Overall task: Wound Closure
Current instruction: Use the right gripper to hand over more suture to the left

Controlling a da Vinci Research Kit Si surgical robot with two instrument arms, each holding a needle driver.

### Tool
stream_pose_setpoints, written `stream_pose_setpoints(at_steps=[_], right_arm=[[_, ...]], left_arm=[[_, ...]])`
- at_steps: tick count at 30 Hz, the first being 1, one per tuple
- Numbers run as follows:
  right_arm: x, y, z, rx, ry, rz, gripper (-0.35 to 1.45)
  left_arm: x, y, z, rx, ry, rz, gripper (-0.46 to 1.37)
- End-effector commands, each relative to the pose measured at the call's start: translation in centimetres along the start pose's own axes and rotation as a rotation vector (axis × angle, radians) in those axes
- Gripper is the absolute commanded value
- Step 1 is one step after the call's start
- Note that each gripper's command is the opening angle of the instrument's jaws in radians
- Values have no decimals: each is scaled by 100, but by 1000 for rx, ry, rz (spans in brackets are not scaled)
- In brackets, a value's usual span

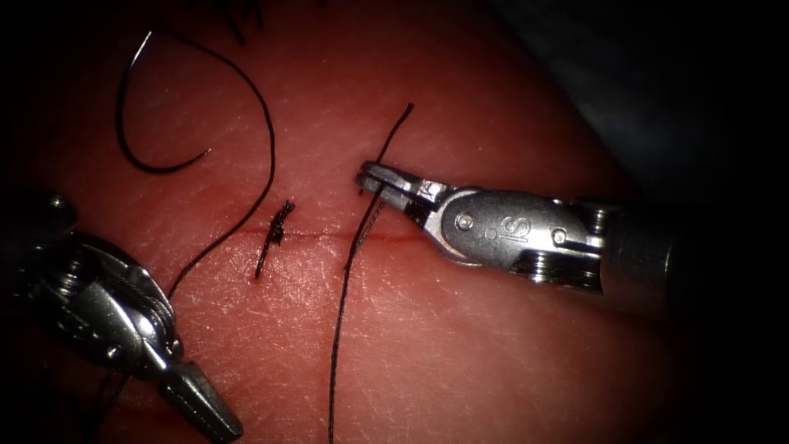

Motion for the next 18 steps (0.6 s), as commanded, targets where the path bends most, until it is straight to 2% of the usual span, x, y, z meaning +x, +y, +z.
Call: stream_pose_setpoints(at_steps=[1,8,9,11,12,13,18], right_arm=[[0,0,0,-4,0,0,-35],[0,-1,-1,-4,1,0,-35],[0,-1,-1,-4,1,-1,-35],[0,-1,-1,-4,1,-1,-35],[0,-1,-1,-4,1,-1,-35],[0,-1,-1,-4,1,-1,-35],[0,-1,-1,-4,1,-1,-35]], left_arm=[[0,0,0,-2,0,0,-35],[2,-1,2,-1,-1,11,-35],[2,-1,2,-1,-1,16,-29],[3,0,3,-1,-3,21,21],[4,0,4,1,-5,21,31],[5,0,4,6,-12,32,57],[7,-2,10,41,-55,62,77]])
